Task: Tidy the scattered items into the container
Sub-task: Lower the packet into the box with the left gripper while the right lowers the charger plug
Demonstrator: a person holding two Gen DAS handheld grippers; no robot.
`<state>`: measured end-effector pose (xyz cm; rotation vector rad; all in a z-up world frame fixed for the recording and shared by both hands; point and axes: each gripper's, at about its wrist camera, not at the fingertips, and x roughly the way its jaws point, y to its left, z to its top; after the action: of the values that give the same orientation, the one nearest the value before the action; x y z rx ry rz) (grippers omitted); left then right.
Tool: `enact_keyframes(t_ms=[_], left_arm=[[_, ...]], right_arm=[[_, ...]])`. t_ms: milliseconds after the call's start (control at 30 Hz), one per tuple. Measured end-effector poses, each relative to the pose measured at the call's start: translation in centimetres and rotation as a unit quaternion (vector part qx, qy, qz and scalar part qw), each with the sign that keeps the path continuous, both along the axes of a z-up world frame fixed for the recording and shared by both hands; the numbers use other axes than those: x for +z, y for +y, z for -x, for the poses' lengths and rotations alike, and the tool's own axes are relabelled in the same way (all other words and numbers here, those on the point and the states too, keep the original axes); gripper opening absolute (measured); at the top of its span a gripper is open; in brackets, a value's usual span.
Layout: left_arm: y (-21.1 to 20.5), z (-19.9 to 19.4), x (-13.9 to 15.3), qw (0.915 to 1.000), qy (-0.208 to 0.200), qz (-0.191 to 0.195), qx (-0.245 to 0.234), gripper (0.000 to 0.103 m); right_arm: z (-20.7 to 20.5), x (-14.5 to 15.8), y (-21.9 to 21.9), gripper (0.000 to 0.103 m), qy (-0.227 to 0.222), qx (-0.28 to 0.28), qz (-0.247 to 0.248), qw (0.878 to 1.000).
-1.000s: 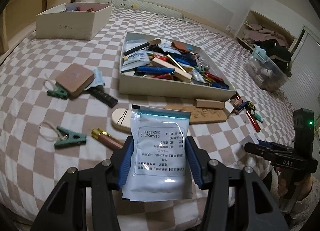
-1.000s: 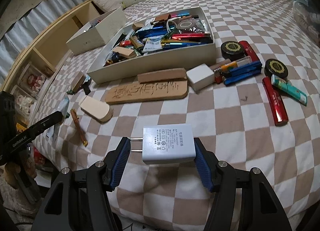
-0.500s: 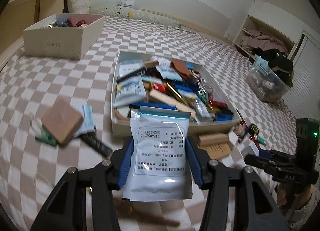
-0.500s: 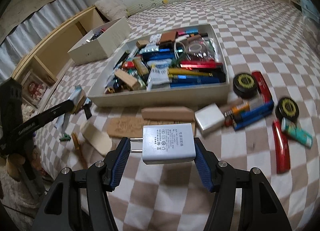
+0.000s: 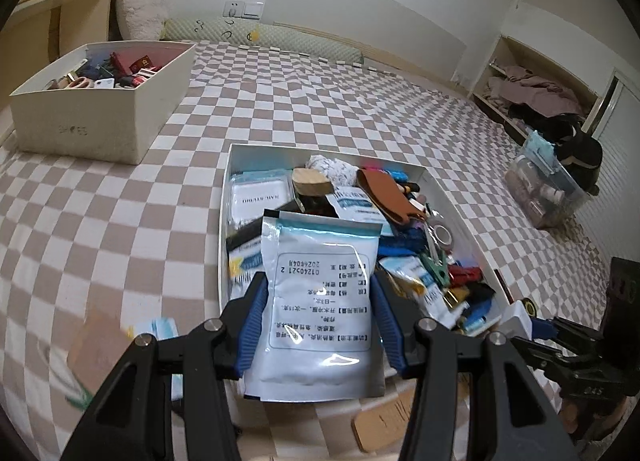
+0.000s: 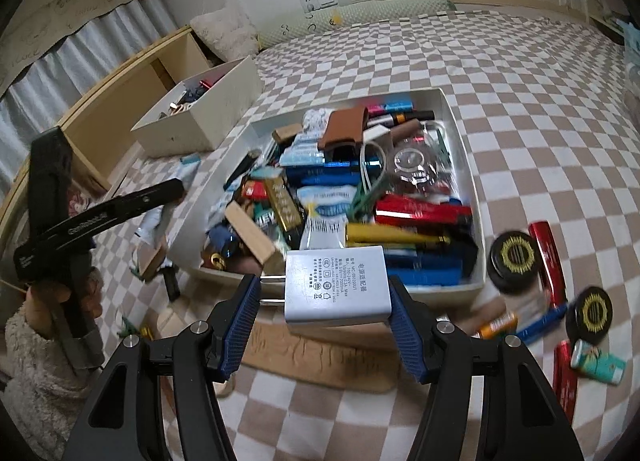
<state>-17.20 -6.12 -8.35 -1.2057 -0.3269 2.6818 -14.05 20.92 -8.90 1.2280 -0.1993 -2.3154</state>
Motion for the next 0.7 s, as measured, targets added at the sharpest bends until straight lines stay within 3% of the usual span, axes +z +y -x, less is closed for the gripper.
enact_keyframes(t_ms=[700], left_arm=[[-2.4, 10.9, -1.6, 0.9995, -0.028, 0.013, 0.007, 0.051]], right_arm=[[3.6, -1.1, 0.8, 0.063, -0.018, -0.024, -0.004, 1.000]])
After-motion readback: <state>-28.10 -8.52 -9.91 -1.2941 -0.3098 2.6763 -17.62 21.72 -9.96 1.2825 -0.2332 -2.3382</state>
